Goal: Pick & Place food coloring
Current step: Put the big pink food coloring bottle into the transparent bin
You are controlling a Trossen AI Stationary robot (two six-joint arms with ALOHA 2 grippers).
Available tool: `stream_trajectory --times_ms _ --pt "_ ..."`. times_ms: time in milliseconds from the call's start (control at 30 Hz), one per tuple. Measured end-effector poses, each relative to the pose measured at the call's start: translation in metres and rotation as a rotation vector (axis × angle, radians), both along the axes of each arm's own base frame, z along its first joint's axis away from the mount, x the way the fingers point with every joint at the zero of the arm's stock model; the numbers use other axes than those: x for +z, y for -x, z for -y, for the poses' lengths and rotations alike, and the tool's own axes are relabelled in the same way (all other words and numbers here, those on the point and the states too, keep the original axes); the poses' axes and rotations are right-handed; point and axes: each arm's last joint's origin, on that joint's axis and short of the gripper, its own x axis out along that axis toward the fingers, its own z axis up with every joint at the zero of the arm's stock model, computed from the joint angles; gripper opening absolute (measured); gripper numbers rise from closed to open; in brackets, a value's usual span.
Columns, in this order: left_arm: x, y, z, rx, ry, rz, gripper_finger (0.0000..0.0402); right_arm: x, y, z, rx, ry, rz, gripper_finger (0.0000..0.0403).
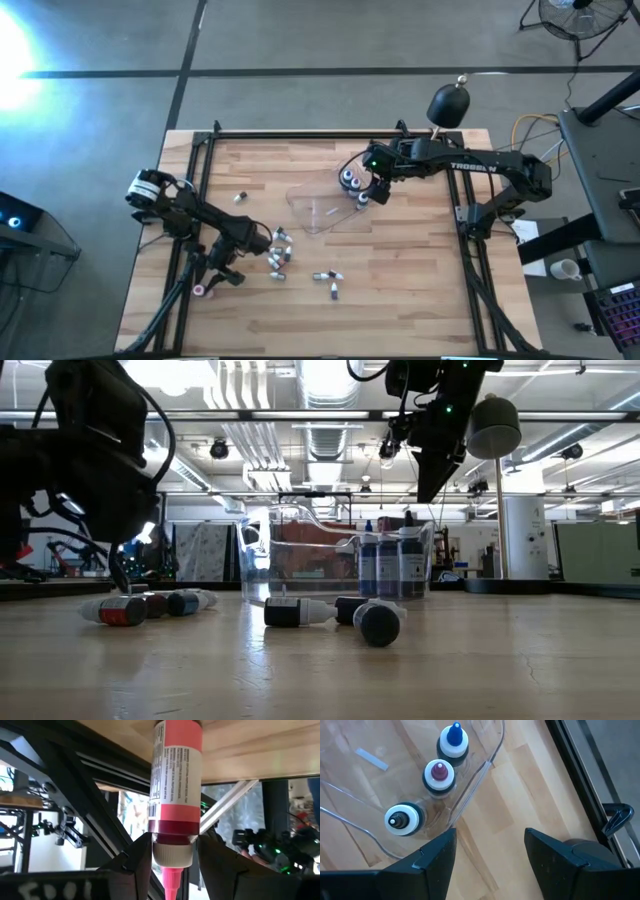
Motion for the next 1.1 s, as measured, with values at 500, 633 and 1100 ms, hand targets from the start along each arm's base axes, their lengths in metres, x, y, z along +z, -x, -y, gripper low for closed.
stream_trajectory --times_ms 500,633,1100 --pt "0.011 -0.011 -0.003 -0.143 -0.236 0.066 0.0127 0.0 -0.001 0.0 -0.004 0.002 0.008 0.0228" --pt "0.014 -0.014 -0.002 -0.136 -0.242 0.072 0.0127 0.0 -0.001 0.0 -0.004 0.002 0.01 0.0228" --pt "0.077 -0.047 0.008 -0.149 -0.822 0.404 0.0126 -0.003 0.0 0.0 -0.012 0.0 0.004 0.0228"
